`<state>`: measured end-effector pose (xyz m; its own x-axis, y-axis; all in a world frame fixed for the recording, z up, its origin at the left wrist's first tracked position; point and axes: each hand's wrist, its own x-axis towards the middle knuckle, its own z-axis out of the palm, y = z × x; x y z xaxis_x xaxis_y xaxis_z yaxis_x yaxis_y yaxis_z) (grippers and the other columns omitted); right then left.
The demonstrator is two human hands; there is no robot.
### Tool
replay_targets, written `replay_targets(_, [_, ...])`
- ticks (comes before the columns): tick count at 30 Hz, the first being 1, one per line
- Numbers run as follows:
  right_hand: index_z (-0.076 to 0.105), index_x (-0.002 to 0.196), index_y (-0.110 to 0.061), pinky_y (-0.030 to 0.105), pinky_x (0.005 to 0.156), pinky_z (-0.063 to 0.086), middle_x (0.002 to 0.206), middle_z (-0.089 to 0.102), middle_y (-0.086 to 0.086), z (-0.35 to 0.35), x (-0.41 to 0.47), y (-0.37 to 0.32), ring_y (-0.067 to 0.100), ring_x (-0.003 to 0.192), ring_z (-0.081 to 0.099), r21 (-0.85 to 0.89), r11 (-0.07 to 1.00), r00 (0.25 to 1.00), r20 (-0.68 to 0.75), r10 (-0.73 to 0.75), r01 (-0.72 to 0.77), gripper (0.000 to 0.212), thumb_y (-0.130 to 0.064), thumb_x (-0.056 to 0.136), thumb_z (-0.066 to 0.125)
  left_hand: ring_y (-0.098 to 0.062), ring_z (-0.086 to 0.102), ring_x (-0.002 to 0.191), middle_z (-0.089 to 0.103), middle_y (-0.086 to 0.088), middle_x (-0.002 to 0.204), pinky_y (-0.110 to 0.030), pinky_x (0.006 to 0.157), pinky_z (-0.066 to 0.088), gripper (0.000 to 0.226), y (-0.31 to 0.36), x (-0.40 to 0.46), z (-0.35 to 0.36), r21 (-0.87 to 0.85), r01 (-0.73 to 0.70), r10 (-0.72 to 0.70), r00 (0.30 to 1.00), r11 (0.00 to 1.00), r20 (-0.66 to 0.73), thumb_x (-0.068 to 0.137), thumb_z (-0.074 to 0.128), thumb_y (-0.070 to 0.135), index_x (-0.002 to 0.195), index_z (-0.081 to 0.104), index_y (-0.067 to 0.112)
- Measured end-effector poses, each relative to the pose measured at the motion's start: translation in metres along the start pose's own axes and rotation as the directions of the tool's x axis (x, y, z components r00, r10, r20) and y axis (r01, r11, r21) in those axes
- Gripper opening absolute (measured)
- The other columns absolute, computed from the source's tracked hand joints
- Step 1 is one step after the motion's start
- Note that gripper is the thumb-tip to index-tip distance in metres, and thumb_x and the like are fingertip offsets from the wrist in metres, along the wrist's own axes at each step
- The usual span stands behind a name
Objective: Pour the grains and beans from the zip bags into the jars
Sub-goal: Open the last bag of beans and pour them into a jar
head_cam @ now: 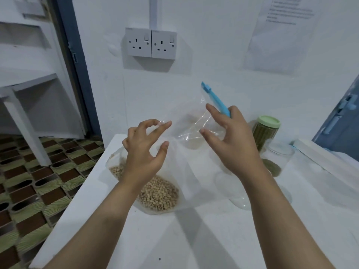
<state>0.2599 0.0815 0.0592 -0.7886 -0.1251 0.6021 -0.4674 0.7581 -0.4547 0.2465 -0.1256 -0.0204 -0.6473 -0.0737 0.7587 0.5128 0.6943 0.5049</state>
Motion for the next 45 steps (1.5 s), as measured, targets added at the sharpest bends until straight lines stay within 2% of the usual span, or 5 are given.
replay_targets(7, [0.049,0.145,-0.017,0.046,0.086,0.049,0.102,0.038,-0.002,0.016,-0.010,0.014,0.022,0.092,0.048,0.029,0.996,0.971,-0.228,-0.076,0.085,0.058,-0.032,0.091,0.062,-0.014,0.045,0.123,0.047,0.004,0.137,-0.019,0.113,0.012,0.049,-0.032,-0.020,0.004,0.132,-0.063,0.064,0.998,0.989,-0.007,0.094,0.058,0.033,0.142,0.048,0.035])
replay_targets(13, [0.049,0.145,-0.017,0.055,0.089,0.048,0.106,0.041,-0.002,0.023,-0.014,0.019,0.026,0.099,0.050,0.052,0.990,0.956,-0.270,-0.113,0.131,0.058,-0.030,0.091,0.064,-0.005,0.030,0.109,0.030,0.013,0.117,-0.037,0.100,0.030,0.058,-0.051,-0.031,0.007,0.099,0.098,-0.105,0.992,0.990,0.070,0.090,0.047,0.062,0.145,0.034,0.049])
replay_targets(31, [0.040,0.150,-0.020,0.050,0.095,0.048,0.115,0.041,-0.001,0.033,-0.028,0.031,0.025,0.108,0.051,0.105,0.983,0.954,-0.277,-0.117,0.151,0.059,-0.026,0.094,0.058,-0.016,0.022,0.131,0.031,0.004,0.138,-0.038,0.111,0.011,0.059,-0.062,-0.014,0.007,0.194,0.136,-0.132,0.991,0.972,-0.034,0.091,0.052,0.061,0.146,0.035,0.049])
replay_targets(39, [0.039,0.151,-0.019,0.052,0.090,0.049,0.112,0.038,-0.006,0.035,-0.027,0.029,0.026,0.104,0.051,0.074,0.980,0.946,-0.281,-0.159,0.187,0.062,-0.023,0.093,0.060,-0.023,0.011,0.145,0.009,-0.001,0.155,-0.051,0.119,0.020,0.093,-0.066,-0.031,0.010,-0.081,0.607,-0.612,0.788,0.790,-0.061,0.072,0.061,0.069,0.151,0.014,0.051])
replay_targets(45, [0.041,0.150,-0.017,0.052,0.090,0.050,0.114,0.037,-0.006,0.036,-0.027,0.028,0.026,0.105,0.051,0.070,0.982,0.946,-0.288,-0.148,0.175,0.060,-0.025,0.093,0.058,-0.014,0.041,0.119,0.041,0.002,0.125,-0.032,0.100,0.039,0.078,-0.069,-0.032,-0.002,-0.331,0.560,-0.607,0.794,0.759,-0.048,0.083,0.077,0.036,0.145,0.030,0.043])
